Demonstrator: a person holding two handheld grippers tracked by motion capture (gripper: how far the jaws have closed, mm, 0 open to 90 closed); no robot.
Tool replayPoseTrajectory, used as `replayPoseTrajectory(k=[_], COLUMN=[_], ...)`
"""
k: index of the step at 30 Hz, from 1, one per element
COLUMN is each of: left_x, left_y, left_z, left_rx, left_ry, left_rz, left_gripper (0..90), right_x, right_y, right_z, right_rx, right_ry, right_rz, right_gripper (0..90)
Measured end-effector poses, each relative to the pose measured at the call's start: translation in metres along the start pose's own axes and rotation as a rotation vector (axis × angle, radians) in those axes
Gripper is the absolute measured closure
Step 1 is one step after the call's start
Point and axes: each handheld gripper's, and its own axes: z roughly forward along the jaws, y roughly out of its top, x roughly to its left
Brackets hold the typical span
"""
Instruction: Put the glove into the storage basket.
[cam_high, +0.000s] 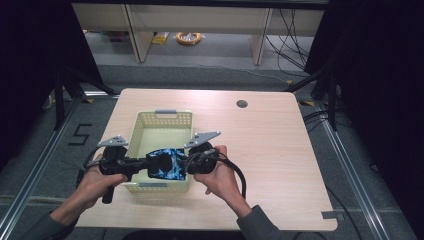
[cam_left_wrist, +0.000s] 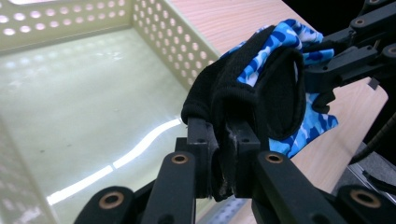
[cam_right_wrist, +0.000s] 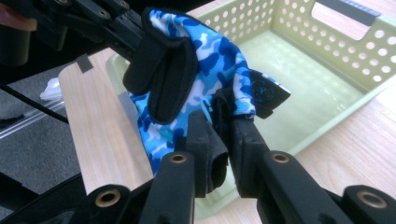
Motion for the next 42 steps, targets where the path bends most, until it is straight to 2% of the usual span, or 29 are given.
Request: replayPoseTrajectory(k=[3, 4, 6, 7, 9, 10, 11, 15, 16, 19, 22, 24, 25, 27, 28, 30, 31, 32, 35, 37, 38, 42], left_x=[0.006, 0.012, 0.018, 0.018, 0.025, 0.027, 0.029, 0.034, 0.036, 0.038, 0.04, 0.04, 0.04, 0.043, 0.042, 0.042, 0.043, 0.042, 0.043, 0.044, 0.046, 0.046], left_y=[-0.001, -0.002, -0.004, -0.004, -0.008, -0.01, -0.011, -0.012, -0.013, -0.014, -0.017, -0.017, -0.018, -0.018, -0.019, -0.02, -0.02, -0.02, -0.021, -0.022, -0.021, -0.021], left_z=[0.0, 0.001, 0.002, 0.002, 0.004, 0.005, 0.006, 0.008, 0.01, 0.012, 0.018, 0.019, 0.02, 0.019, 0.02, 0.021, 0.019, 0.02, 0.021, 0.021, 0.02, 0.02], left_rx=[0.008, 0.016, 0.024, 0.024, 0.033, 0.039, 0.044, 0.064, 0.068, 0.086, 0.117, 0.115, 0.12, 0.153, 0.145, 0.15, 0.176, 0.165, 0.172, 0.207, 0.23, 0.242], left_ry=[0.001, 0.017, 0.024, 0.024, 0.03, 0.032, 0.034, 0.039, 0.055, 0.052, 0.055, 0.06, 0.059, 0.055, 0.055, 0.061, 0.054, 0.055, 0.056, 0.059, 0.055, 0.071], left_rz=[-0.015, -0.024, -0.028, -0.028, -0.047, -0.052, -0.058, -0.064, -0.067, -0.062, -0.062, -0.058, -0.056, -0.032, -0.047, -0.049, -0.026, -0.044, -0.048, -0.037, -0.018, -0.015], left_gripper=[81.5, 81.4, 81.1, 81.1, 80.9, 80.9, 80.8, 80.5, 80.4, 80.3, 80.1, 79.9, 79.8, 79.3, 79.0, 78.1, 77.9, 77.7, 76.3, 75.5, 74.9, 69.9], right_x=[-0.003, -0.003, -0.004, -0.004, -0.004, -0.006, -0.005, -0.008, -0.008, -0.009, -0.01, -0.011, -0.012, -0.012, -0.011, -0.011, -0.01, -0.011, -0.011, -0.009, -0.009, -0.008], right_y=[0.005, 0.005, 0.008, 0.008, 0.009, 0.009, 0.009, 0.009, 0.009, 0.008, 0.005, 0.003, 0.003, 0.002, 0.001, 0.001, 0.002, 0.002, 0.002, 0.002, 0.002, 0.002], right_z=[0.01, 0.015, 0.021, 0.021, 0.033, 0.037, 0.04, 0.05, 0.054, 0.059, 0.067, 0.071, 0.07, 0.072, 0.073, 0.076, 0.077, 0.078, 0.081, 0.085, 0.086, 0.089], right_rx=[0.014, 0.005, 0.04, 0.04, 0.07, 0.074, 0.087, 0.083, 0.106, 0.116, 0.153, 0.15, 0.168, 0.185, 0.193, 0.205, 0.209, 0.211, 0.226, 0.247, 0.247, 0.273], right_ry=[0.007, 0.003, 0.006, 0.006, 0.003, 0.014, 0.007, 0.012, 0.011, 0.014, 0.01, 0.018, 0.012, 0.014, 0.018, 0.02, 0.017, 0.017, 0.02, 0.021, 0.023, 0.022], right_rz=[-0.012, 0.004, -0.001, -0.001, 0.018, -0.005, 0.021, 0.003, 0.012, 0.012, 0.016, 0.013, 0.014, 0.016, 0.019, 0.013, 0.016, 0.012, 0.011, 0.01, 0.008, 0.002], right_gripper=[79.8, 79.8, 79.7, 79.7, 79.7, 79.7, 79.8, 79.7, 79.5, 79.5, 79.2, 78.8, 78.8, 78.6, 78.5, 78.2, 78.2, 78.2, 78.2, 77.9, 77.8, 77.8])
